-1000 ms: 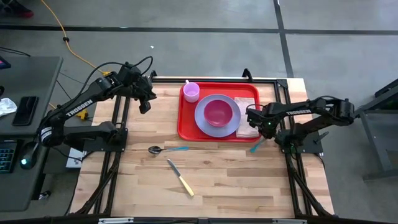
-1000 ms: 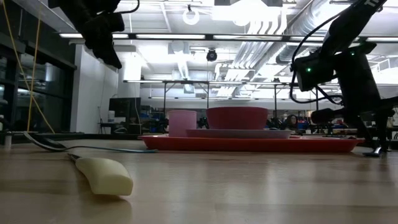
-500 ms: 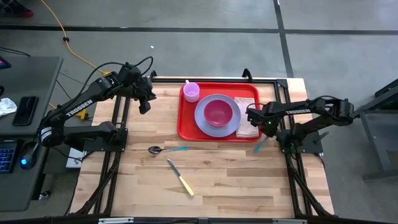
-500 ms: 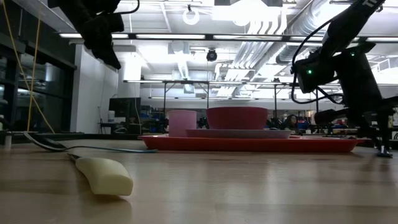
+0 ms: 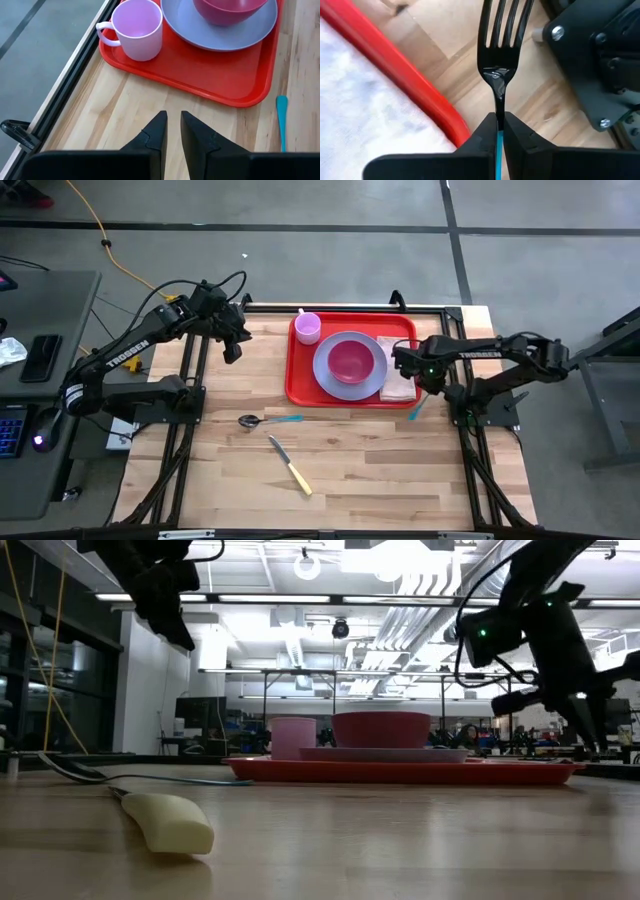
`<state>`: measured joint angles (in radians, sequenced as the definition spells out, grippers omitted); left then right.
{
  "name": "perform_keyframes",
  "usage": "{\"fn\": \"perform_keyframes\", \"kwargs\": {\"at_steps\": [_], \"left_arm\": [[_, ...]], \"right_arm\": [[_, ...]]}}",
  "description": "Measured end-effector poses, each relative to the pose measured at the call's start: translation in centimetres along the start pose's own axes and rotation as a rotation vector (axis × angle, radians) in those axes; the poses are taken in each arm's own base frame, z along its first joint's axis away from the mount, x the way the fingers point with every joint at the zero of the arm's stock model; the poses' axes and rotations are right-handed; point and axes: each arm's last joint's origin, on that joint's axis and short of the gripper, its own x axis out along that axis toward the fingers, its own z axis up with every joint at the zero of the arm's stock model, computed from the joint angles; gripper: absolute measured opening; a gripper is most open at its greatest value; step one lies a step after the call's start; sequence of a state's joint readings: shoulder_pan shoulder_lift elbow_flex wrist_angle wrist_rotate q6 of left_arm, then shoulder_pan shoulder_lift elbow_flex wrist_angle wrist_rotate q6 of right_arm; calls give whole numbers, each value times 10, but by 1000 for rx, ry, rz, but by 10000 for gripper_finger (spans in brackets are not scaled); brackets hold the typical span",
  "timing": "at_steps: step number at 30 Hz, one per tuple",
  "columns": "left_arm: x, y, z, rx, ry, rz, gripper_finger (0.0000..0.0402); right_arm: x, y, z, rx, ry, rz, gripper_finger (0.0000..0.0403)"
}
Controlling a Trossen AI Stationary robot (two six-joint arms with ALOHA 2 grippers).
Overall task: Set up tray
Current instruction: Put the blue fork on top of the napkin to the right of the purple plate in the red tray
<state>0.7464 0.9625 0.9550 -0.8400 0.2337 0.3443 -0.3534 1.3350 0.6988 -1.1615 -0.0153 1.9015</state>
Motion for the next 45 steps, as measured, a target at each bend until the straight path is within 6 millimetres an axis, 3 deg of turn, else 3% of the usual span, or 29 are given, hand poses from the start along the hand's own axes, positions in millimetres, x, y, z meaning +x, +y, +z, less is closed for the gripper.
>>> {"fn": "perform_keyframes", "kwargs": {"at_steps": [17, 25, 29, 35, 45], "left_arm": [[0, 1, 2, 16, -20, 6, 85], [0, 1, 3, 25, -27, 8, 85], [0, 1, 2, 23, -21, 6, 85], [0, 0, 1, 19, -13, 3, 85], [0, 1, 3, 21, -28, 8, 85]], "right_arm": [[-55, 26, -5, -83, -79, 250, 1], [-59, 59, -4, -184, -108, 341, 1], [-57, 75, 4, -264, -132, 306, 1], [-61, 82, 19, -353, -136, 289, 0], [-61, 86, 26, -471, -131, 307, 0]]}}
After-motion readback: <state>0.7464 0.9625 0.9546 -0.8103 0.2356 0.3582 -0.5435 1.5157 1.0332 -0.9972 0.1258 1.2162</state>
